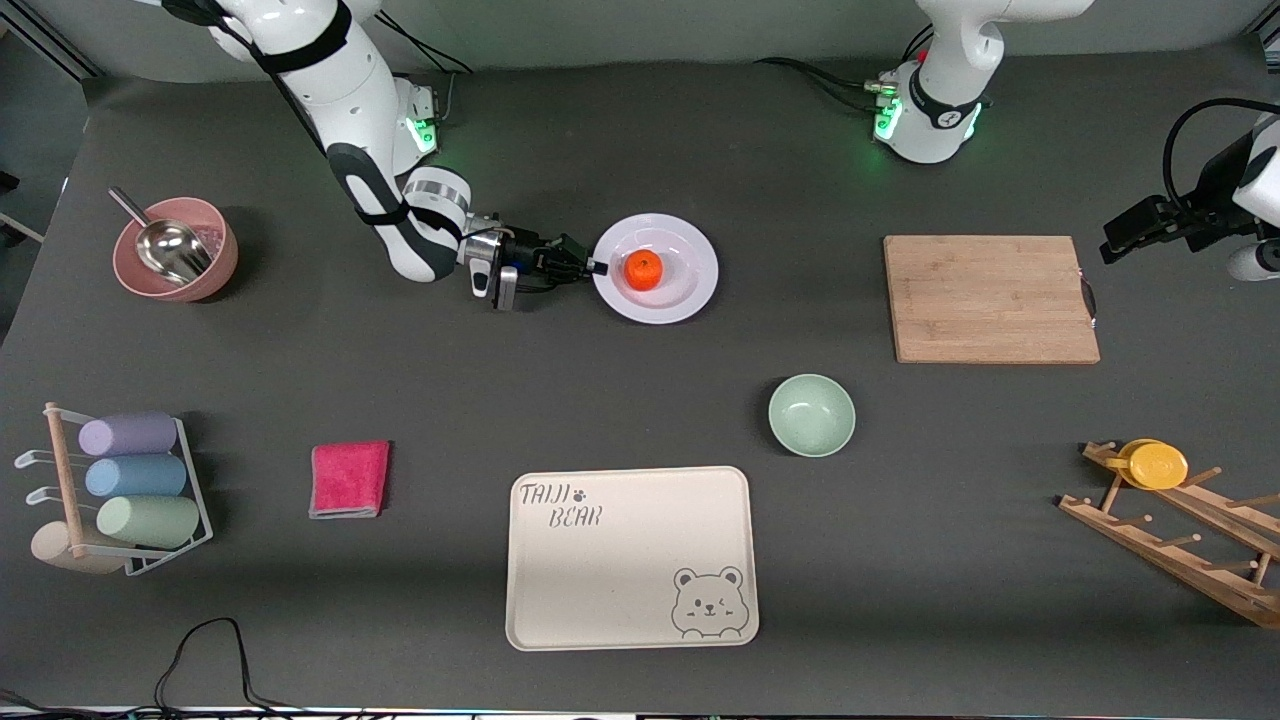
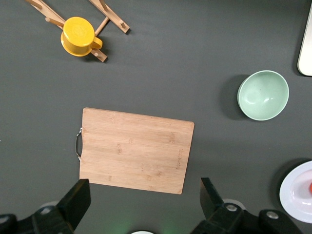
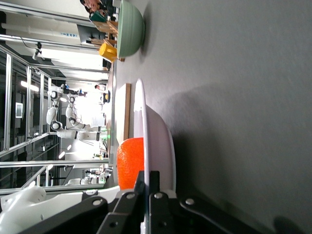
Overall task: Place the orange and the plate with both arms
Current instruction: 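Slide the plate with the right gripper onto the bear tray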
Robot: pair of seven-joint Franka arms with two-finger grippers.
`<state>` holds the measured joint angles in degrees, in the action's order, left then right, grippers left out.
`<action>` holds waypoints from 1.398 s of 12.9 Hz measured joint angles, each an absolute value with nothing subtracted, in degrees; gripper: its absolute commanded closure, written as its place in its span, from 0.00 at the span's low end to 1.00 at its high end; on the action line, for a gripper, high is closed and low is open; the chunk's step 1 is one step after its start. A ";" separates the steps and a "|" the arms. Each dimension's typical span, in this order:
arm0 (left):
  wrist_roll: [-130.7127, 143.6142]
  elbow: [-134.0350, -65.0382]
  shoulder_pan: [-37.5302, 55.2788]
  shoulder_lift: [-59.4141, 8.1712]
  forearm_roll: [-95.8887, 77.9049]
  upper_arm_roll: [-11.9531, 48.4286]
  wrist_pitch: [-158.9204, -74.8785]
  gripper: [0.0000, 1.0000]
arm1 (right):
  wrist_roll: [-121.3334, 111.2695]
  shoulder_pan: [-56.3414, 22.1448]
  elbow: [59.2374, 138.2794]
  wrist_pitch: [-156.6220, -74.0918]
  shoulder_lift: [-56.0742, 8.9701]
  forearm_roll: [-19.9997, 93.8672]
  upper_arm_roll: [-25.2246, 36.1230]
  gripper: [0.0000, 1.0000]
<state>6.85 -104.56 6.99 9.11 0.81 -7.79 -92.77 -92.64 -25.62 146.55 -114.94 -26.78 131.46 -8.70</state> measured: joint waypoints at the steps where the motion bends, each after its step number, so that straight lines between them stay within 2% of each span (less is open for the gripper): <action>1: 6.84 -104.59 7.03 9.11 0.81 -7.77 -92.69 0.00 | -92.53 -25.00 146.17 -114.94 -26.20 131.47 -8.64 1.00; 6: 6.74 -105.56 7.68 9.11 0.81 -7.67 -92.46 0.00 | -85.90 -22.28 146.00 -114.78 -18.02 130.32 -8.64 1.00; 12: 6.55 -105.84 7.84 9.11 0.82 -7.63 -92.51 0.00 | -67.10 -14.35 145.86 -114.81 -7.03 114.96 -8.47 1.00; 15: 6.47 -105.84 7.84 9.12 0.82 -7.63 -92.94 0.00 | -60.65 -11.70 140.92 -114.86 -7.45 109.66 -7.84 1.00; 18: 6.41 -105.84 7.85 9.13 0.91 -7.64 -93.11 0.00 | -55.67 -11.60 129.95 -115.06 -14.11 104.98 -5.67 1.00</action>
